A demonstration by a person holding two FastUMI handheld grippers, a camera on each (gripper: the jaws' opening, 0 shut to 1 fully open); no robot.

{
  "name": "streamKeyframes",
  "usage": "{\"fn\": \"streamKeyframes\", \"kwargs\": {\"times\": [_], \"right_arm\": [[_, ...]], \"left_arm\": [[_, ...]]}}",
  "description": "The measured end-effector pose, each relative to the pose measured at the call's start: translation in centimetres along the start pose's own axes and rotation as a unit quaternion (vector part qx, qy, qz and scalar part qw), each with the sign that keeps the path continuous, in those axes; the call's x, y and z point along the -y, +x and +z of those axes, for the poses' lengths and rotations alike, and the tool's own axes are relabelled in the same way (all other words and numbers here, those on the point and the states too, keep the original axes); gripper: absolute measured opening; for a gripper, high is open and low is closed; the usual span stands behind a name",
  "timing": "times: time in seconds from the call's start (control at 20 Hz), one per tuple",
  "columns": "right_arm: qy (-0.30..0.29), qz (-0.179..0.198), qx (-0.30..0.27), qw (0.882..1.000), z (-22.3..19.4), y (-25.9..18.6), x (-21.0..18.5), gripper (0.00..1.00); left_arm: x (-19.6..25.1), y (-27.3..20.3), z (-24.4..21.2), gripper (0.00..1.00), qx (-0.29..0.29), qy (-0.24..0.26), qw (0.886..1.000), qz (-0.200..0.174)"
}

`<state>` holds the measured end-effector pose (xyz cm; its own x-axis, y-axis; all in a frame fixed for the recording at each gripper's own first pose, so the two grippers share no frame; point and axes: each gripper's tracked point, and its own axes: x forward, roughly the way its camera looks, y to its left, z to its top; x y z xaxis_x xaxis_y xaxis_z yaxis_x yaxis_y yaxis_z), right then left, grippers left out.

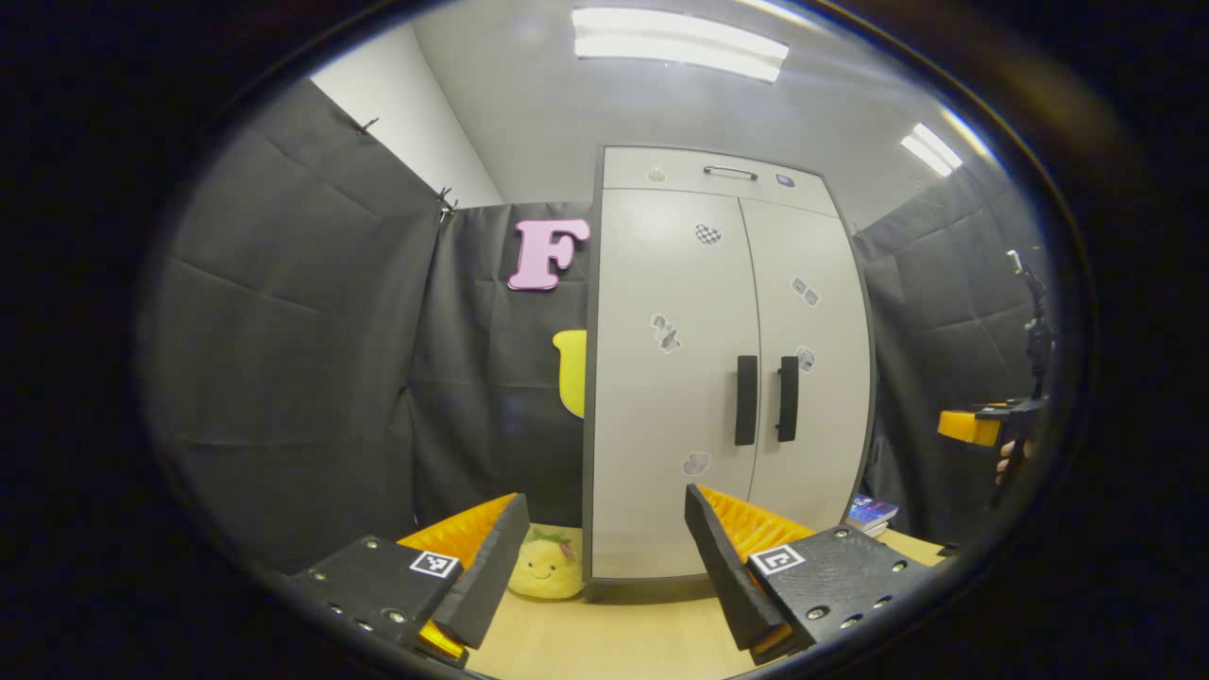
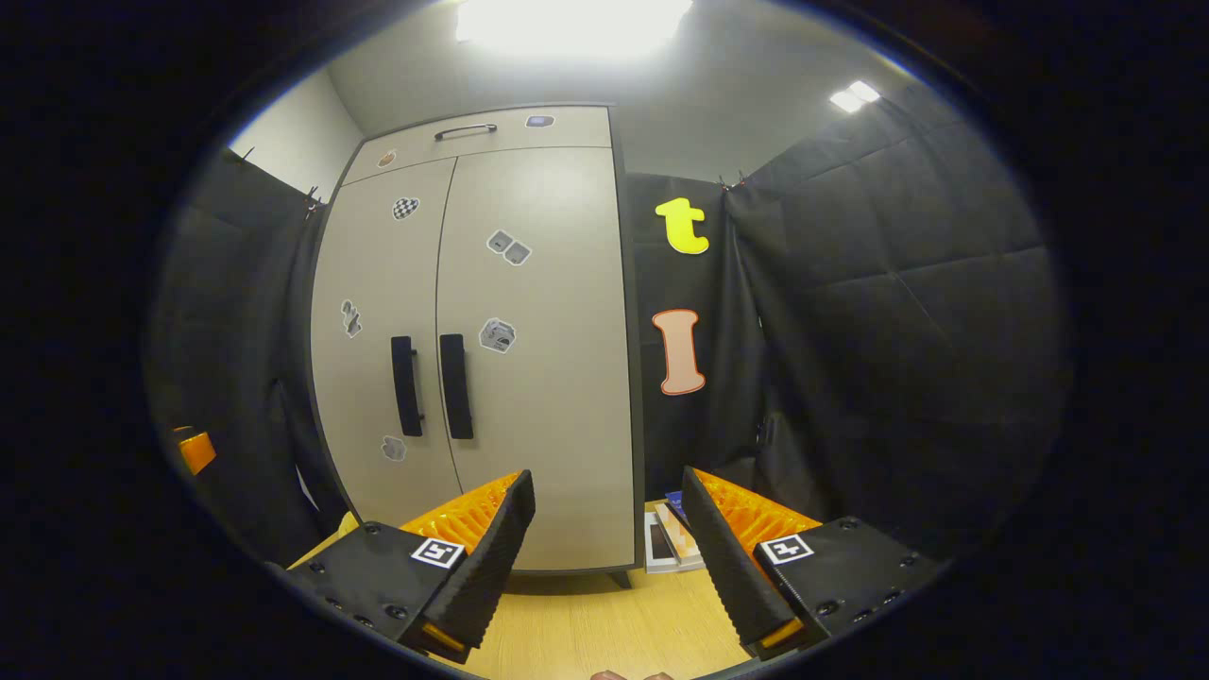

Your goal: Open the right door of the double-door shoe cabinet with the right hand, and open the left door with the left hand.

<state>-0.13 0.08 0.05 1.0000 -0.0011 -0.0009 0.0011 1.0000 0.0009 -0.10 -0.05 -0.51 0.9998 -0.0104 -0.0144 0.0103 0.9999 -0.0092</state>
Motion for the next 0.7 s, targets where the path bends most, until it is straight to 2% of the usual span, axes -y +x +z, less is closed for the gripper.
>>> {"fn": "streamKeyframes", "kwargs": {"times": [0.45,0.7], "right_arm": [[0.016,0.033,-0.017,0.999,1.3,2.8,-2.7,0.98],[0.028,0.073,-0.01,0.997,4.0,5.9,-6.5,0.98]], "left_arm": [[-0.2,0.3,-1.7,0.96,-0.018,-0.017,1.0,0.0],[-0.6,0.8,-2.0,0.96,-0.022,-0.002,1.0,0.001]]}}
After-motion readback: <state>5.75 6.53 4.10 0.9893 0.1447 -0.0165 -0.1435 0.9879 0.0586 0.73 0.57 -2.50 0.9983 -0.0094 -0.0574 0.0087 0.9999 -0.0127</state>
